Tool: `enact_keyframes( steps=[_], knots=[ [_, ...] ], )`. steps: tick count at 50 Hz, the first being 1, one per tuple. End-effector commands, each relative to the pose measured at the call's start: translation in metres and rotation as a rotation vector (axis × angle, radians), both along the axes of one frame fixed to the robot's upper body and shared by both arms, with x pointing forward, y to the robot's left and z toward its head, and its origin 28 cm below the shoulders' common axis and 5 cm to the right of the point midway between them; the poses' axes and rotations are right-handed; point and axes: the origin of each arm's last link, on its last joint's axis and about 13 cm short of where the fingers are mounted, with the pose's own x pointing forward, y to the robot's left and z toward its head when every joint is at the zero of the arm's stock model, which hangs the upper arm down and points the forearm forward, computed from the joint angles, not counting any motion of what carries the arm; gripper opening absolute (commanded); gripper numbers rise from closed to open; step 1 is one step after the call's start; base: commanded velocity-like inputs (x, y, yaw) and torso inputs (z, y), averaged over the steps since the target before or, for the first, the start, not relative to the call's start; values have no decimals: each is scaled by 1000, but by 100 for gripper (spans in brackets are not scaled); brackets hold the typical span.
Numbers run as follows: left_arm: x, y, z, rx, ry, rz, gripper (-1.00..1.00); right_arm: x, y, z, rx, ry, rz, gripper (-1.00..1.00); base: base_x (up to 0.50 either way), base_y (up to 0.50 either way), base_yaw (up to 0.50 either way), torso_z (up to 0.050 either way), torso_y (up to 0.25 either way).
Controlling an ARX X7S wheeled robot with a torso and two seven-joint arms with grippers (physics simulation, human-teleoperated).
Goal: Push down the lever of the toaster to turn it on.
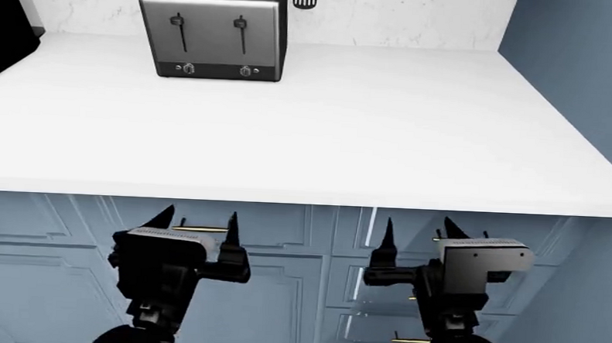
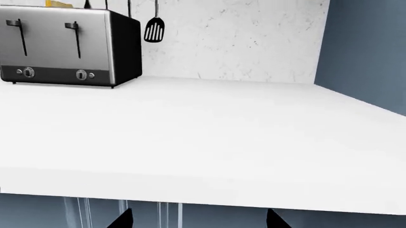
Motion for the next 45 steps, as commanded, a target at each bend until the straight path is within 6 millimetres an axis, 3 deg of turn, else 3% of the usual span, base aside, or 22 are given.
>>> enact_keyframes(
  steps=[1,12,19,45],
  knots=[
    [23,4,43,3,-45,-55,100,25,-19,50,-29,-50,-2,100,0,0,0,50,2],
    [62,9,77,14,-86,-24,100,44,-37,82,-57,-83,-19,100,0,0,0,33,0],
    [62,11,80,-7,-85,1,100,43,-34,84,-65,-79,-7,100,0,43,0,0,0],
    [58,12,79,-2,-99,-3,100,41,-34,81,-58,-77,-5,100,0,388,0,0,0]
  ],
)
